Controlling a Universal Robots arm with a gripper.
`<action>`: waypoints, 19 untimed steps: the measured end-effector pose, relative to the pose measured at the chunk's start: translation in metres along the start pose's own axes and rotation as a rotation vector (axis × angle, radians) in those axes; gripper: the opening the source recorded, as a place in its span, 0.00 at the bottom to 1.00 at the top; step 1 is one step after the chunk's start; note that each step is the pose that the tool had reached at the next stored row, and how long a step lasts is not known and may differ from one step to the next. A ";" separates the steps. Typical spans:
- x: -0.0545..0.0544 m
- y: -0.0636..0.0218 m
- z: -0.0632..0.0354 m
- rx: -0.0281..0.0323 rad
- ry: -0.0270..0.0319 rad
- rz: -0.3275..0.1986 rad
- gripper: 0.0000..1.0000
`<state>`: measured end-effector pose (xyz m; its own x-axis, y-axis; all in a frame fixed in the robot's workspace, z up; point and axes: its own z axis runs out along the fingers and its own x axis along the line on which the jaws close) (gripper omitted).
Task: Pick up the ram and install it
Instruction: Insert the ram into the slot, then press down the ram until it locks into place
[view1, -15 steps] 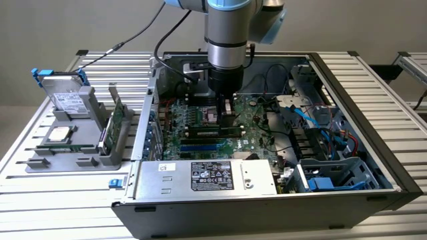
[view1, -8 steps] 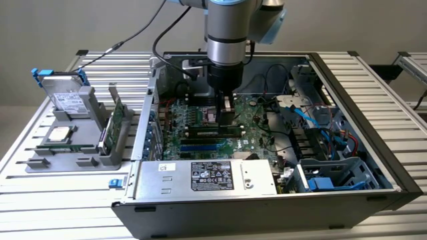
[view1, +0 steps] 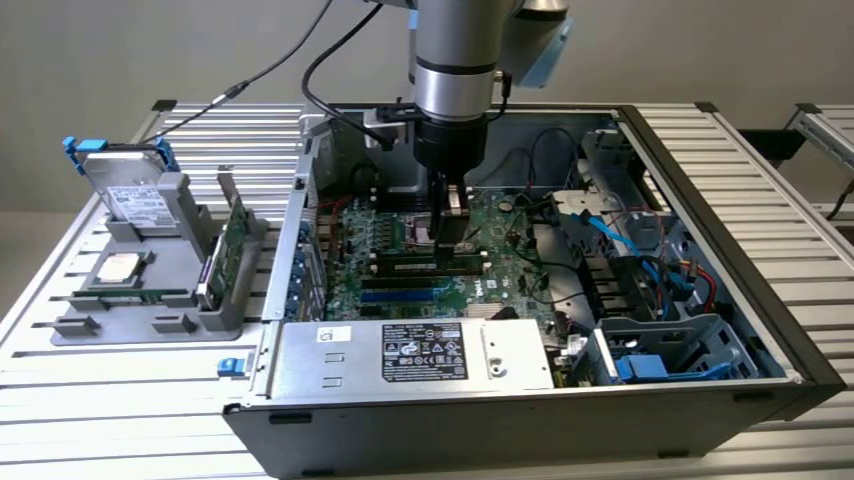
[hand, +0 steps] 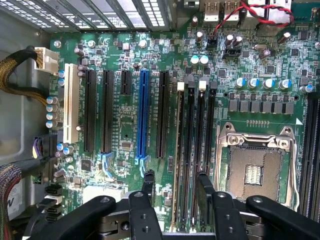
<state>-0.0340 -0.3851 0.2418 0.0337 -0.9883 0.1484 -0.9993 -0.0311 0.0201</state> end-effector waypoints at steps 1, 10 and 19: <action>0.000 0.0000 0.0000 0.0000 0.0001 0.000 0.46; 0.000 0.0000 -0.0001 -0.0001 0.0002 0.000 0.10; 0.000 0.0001 0.0005 -0.0001 0.0002 0.000 0.10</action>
<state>-0.0341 -0.3851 0.2413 0.0338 -0.9883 0.1486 -0.9993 -0.0312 0.0202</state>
